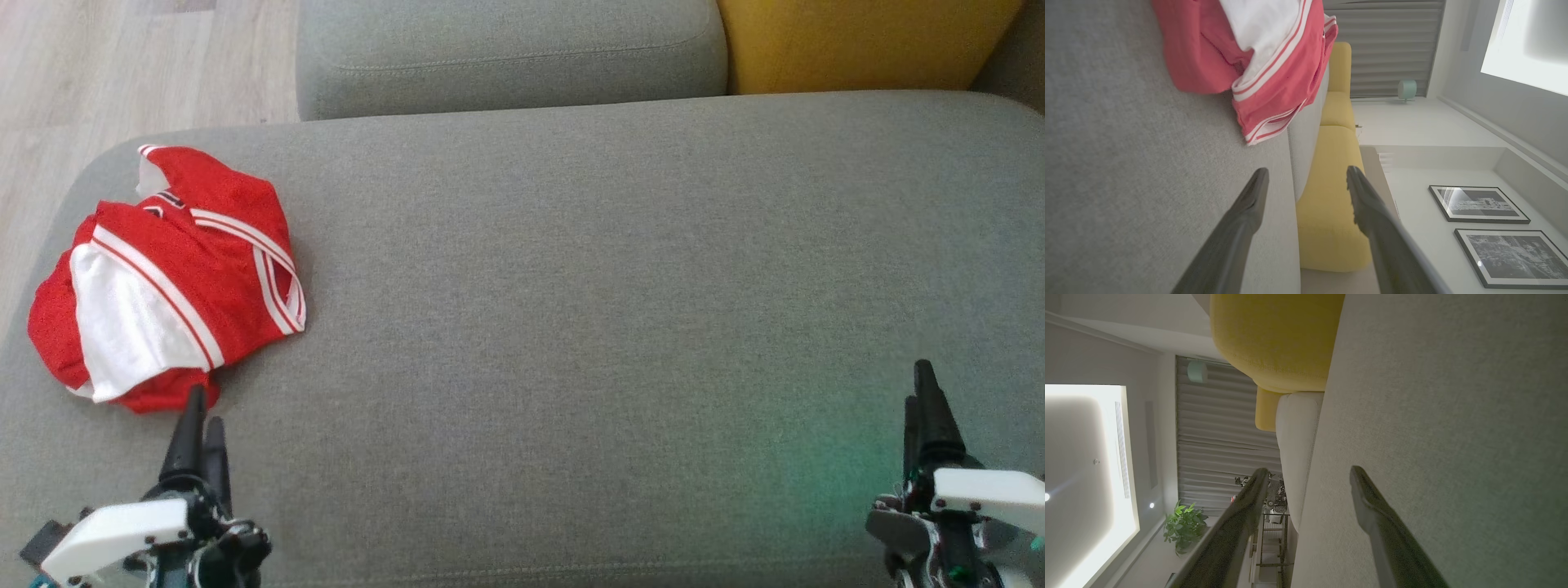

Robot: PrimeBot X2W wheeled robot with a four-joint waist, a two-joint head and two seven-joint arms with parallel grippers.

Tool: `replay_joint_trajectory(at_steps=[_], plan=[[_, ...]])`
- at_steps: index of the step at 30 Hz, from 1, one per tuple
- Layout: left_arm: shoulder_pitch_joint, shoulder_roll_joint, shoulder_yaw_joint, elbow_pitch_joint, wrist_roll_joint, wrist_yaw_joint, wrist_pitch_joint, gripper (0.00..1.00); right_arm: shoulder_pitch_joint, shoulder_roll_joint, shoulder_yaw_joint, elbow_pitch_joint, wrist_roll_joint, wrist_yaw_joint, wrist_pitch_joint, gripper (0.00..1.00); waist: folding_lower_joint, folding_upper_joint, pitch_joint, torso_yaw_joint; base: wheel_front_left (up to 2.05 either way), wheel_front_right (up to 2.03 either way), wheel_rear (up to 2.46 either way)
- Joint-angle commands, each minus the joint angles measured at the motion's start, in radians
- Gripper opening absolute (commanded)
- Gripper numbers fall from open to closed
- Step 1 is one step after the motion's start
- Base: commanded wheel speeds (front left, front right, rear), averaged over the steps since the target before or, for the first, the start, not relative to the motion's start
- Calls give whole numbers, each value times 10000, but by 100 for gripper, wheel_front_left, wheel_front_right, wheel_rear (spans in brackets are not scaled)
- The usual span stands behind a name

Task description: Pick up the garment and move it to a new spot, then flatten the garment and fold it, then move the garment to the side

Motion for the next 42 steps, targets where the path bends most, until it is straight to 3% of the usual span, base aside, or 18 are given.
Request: replay_joint_trajectory(at_steps=[1,16,42], plan=[[-576,116,248,-435,219,-45,-110,100,-618,-44,75,-471,-452,-2,-140,100,0,0,-3,2,0,0,0],[-818,133,557,-1008,2082,30,-548,100,-909,-51,345,-958,-3223,-2,-582,100,0,0,-5,-15,0,0,0],[-868,163,-529,-2366,6578,588,-1279,100,-1416,-64,1280,-1665,-8275,-4,-1319,100,0,0,123,-70,0,0,0]])
